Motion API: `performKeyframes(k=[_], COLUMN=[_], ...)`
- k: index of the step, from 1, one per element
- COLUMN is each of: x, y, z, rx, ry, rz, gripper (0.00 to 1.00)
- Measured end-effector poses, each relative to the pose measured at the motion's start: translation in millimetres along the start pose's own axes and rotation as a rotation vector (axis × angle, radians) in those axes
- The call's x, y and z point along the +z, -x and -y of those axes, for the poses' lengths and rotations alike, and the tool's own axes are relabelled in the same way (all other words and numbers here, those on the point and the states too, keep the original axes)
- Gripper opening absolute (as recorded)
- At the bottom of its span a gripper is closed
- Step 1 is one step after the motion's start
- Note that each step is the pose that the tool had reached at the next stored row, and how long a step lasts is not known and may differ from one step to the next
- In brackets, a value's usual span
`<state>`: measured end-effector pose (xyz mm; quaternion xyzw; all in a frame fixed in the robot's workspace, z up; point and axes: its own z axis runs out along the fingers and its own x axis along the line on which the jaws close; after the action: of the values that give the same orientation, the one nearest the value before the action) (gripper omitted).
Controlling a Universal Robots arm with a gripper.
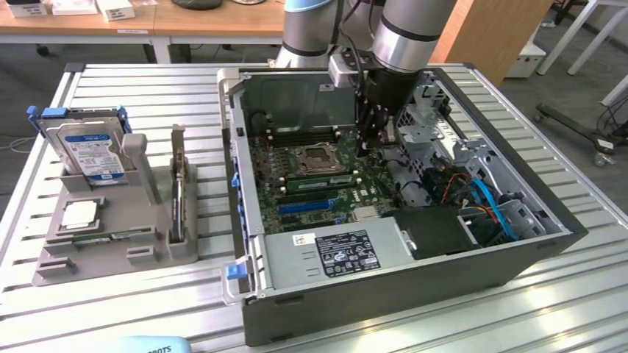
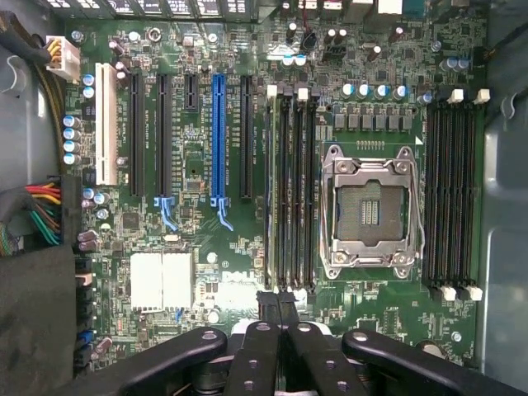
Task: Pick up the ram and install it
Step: 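Press down the ram until it locks into place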
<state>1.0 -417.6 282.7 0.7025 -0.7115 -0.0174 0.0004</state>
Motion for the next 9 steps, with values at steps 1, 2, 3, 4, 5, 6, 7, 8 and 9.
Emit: performKeyframes(k=[1,2,3,4,5,6,7,8,9], x=[0.0,0.0,0.5,1.1,1.8,2.5,3.3,4.1,4.9], y=[0.0,0.0,0.0,0.0,0.0,-0.1,-0.1,-0.1,-0.1], z=[0.0,0.0,0.1,0.1,0.1,0.1,0.2,0.2,0.2], rx=[0.0,0.0,0.0,0.0,0.0,0.0,0.0,0.0,0.0], ry=[0.0,0.0,-0.0001,-0.0003,-0.0004,-0.0004,-0.0005,-0.0005,-0.0006], rz=[0.0,-0.0002,0.0001,0.0002,0.0001,0.0,0.0001,0.0002,0.0001], gripper=[0.1,0.1,0.1,0.1,0.1,0.1,0.1,0.1,0.1])
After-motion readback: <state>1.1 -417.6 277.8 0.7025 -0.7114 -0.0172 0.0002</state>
